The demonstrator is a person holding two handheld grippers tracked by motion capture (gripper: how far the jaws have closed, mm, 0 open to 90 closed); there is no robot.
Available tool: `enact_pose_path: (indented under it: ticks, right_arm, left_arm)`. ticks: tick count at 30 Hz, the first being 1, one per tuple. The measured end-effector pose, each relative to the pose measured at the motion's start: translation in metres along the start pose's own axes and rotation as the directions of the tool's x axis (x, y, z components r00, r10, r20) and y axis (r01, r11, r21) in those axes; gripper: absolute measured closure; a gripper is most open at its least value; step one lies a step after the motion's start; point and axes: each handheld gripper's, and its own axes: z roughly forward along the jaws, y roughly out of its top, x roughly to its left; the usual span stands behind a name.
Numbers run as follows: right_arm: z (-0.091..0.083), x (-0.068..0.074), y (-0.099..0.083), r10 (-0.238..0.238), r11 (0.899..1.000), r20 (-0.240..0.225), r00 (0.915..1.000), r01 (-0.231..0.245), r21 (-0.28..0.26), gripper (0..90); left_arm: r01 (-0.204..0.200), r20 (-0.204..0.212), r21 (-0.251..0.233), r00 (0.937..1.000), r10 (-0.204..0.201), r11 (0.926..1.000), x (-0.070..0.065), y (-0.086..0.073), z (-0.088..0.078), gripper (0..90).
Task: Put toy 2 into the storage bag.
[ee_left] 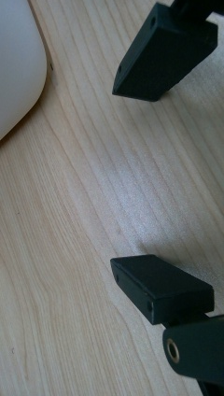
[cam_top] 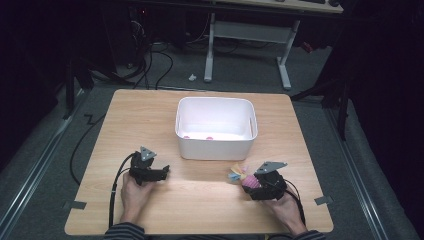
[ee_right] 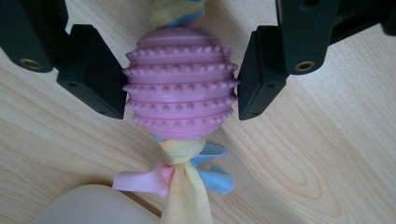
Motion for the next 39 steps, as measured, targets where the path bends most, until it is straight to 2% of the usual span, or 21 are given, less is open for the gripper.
enact_pose_path:
  ticks: [10,15,20,24,28,39]
  right_arm:
    - [-0.021,-0.006,0.007,0.002,0.998,-0.023,0.9997,-0.004,-0.065,35.6]
    - [-0.037,-0.009,0.017,-0.017,0.995,-0.023,0.9996,0.015,-0.104,35.6]
    - [-0.055,-0.01,0.028,-0.036,0.989,-0.042,0.9985,0.03,-0.146,35.5]
    - [-0.069,-0.013,0.039,-0.045,0.983,-0.081,0.9957,0.03,-0.179,35.4]
    - [-0.076,-0.016,0.05,-0.056,0.982,-0.07,0.996,0.042,-0.185,35.4]
    - [-0.095,-0.021,0.086,-0.094,0.968,-0.052,0.9942,0.079,-0.239,35.4]
  left_arm:
    - [0.0,0.0,0.0,1.0,0.0,1.0,0.0,0.0,0.0,14.8]
    - [0.0,0.0,-0.001,1.0,0.0,1.0,0.0,0.0,0.0,14.8]
    - [0.0,0.0,0.0,1.0,0.0,1.0,0.0,0.0,0.0,14.8]
    - [0.0,0.0,0.0,1.0,0.0,1.0,0.0,0.0,0.0,14.8]
    - [0.0,0.0,0.0,1.0,0.0,1.0,0.0,0.0,0.0,14.8]
    - [-0.001,0.0,0.0,1.0,0.001,1.0,0.0,0.0,0.0,14.8]
